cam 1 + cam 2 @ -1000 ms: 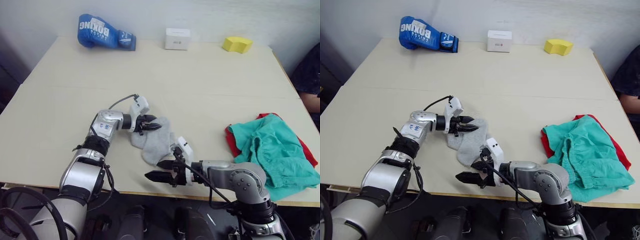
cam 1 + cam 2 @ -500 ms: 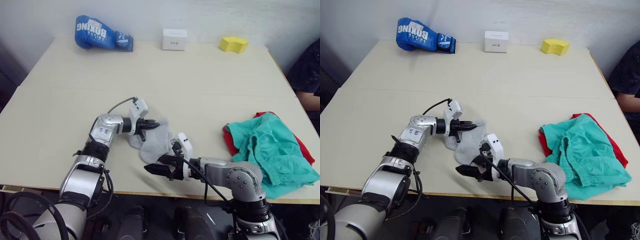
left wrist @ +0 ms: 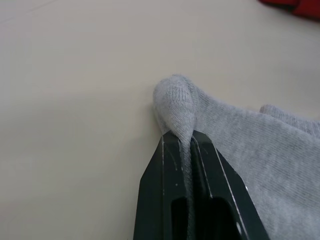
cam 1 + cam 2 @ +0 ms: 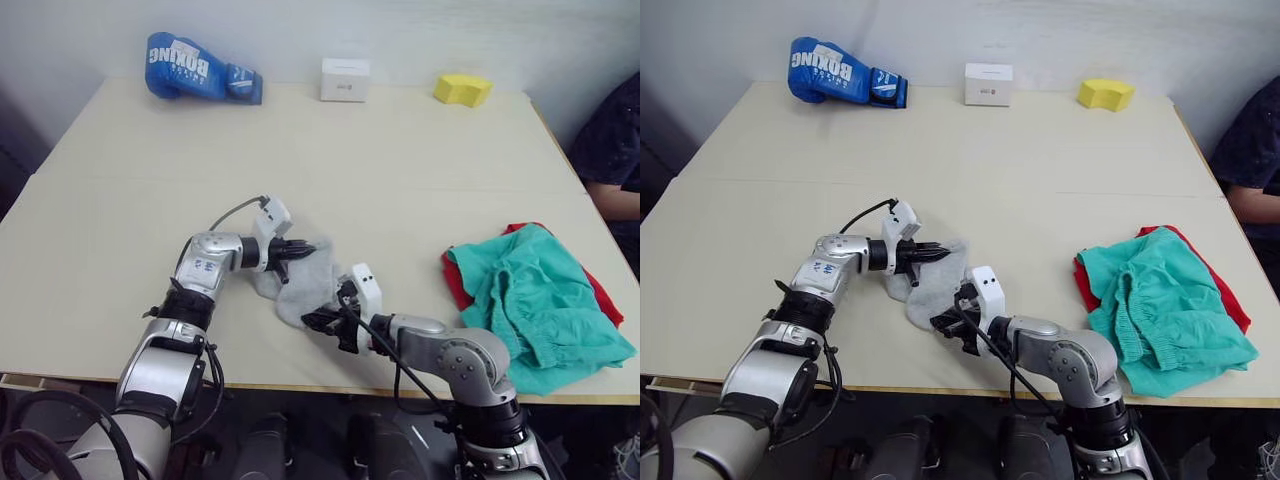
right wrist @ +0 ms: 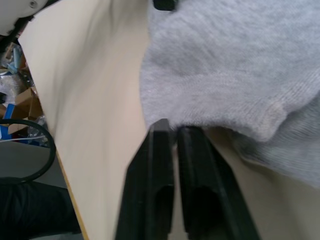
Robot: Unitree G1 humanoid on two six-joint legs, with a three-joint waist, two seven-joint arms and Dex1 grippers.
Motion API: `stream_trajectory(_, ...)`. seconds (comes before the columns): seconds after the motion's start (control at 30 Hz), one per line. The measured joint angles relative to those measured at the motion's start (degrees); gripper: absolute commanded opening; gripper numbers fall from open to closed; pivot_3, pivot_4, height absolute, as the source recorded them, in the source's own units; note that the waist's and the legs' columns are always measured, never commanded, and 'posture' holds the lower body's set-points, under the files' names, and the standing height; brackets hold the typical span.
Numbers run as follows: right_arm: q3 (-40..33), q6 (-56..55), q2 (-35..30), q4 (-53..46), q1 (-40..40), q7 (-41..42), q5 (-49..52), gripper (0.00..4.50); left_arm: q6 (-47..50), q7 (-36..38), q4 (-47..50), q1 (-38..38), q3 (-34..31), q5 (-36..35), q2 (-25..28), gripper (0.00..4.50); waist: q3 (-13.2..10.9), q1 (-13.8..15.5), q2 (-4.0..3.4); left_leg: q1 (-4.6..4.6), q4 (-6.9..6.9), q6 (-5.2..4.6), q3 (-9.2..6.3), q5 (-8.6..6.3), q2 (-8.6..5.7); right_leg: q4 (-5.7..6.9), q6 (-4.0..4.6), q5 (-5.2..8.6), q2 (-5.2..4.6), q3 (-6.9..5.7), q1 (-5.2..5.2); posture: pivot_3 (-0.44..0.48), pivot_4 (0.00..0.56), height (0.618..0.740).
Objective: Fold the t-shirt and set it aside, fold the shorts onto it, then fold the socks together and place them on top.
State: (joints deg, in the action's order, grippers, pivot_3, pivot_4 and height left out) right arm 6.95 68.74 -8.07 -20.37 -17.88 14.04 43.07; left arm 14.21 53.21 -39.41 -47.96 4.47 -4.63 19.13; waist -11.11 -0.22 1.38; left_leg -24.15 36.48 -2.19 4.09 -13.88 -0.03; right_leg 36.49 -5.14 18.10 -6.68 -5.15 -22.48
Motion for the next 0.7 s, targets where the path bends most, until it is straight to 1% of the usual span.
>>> stream_trajectory(0.2, -4.1, 1.7, -0.6, -0.1, 1.2, 2.7, 4.2, 0.01, 3.9, -0.9, 9.3, 4.0, -2.1, -2.2, 1.3, 0.0, 0.0, 0.2, 0.04, -0.03, -0.12, 0.01, -0.02, -0.02, -0.02, -0.1, 0.01, -0.01, -0.08, 0.06, 0.0, 0.0, 0.15, 0.74)
stream_trajectory(0.23, -4.5, 2.6, -1.9, -0.2, 1.1, 4.1, 5.5, 0.01, 5.1, -1.1, 12.2, 5.1, -2.7, -3.2, 1.3, 0.0, 0.0, 0.2, 0.03, -0.06, -0.15, -0.01, -0.02, -0.03, -0.04, -0.1, 0.01, -0.01, -0.09, 0.06, 0.0, 0.0, 0.15, 0.74)
stream_trajectory(0.33, -4.4, 5.5, -8.6, -0.8, 0.1, 9.5, 8.4, 0.01, 7.7, -1.2, 21.2, 8.7, -4.2, -6.4, 1.9, 0.0, 0.0, 0.0, 0.03, -0.08, -0.21, -0.03, 0.0, -0.06, -0.06, -0.21, 0.01, -0.01, -0.11, 0.1, 0.0, 0.0, 0.15, 0.74)
stream_trajectory(0.43, -6.0, 6.2, -15.1, 0.2, -5.2, 14.4, 9.4, 0.01, 11.6, -2.8, 30.7, 12.6, -5.4, -8.3, 3.9, 0.0, 0.0, -0.4, 0.0, -0.04, -0.27, -0.01, 0.03, -0.05, -0.02, -0.4, 0.01, -0.01, -0.06, 0.13, -0.02, 0.0, 0.15, 0.74)
stream_trajectory(0.57, -6.0, 5.6, -20.0, 5.2, -11.0, 20.2, 9.4, 0.01, 17.0, -7.4, 41.2, 18.0, -7.7, -9.8, 5.1, 0.0, 0.0, -0.4, -0.01, 0.0, -0.37, 0.07, 0.01, -0.01, 0.06, -0.41, 0.03, -0.01, 0.02, 0.1, -0.02, 0.0, 0.15, 0.74)
stream_trajectory(0.63, -4.8, 4.6, -22.9, 10.1, -14.9, 24.1, 7.9, 0.01, 19.9, -11.5, 47.8, 23.7, -9.2, -10.4, 4.4, 0.0, 0.0, -0.8, -0.05, -0.01, -0.35, 0.03, 0.07, -0.03, 0.02, -0.43, 0.03, -0.01, -0.01, 0.17, -0.02, 0.0, 0.15, 0.74)
stream_trajectory(0.7, -4.3, 3.0, -24.9, 13.9, -17.7, 27.0, 6.2, 0.01, 22.2, -14.3, 51.5, 27.8, -9.7, -11.1, 3.2, 0.0, 0.0, -0.6, -0.04, -0.04, -0.3, 0.01, 0.07, -0.04, 0.02, -0.47, 0.02, -0.01, -0.02, 0.17, -0.01, 0.0, 0.15, 0.74)
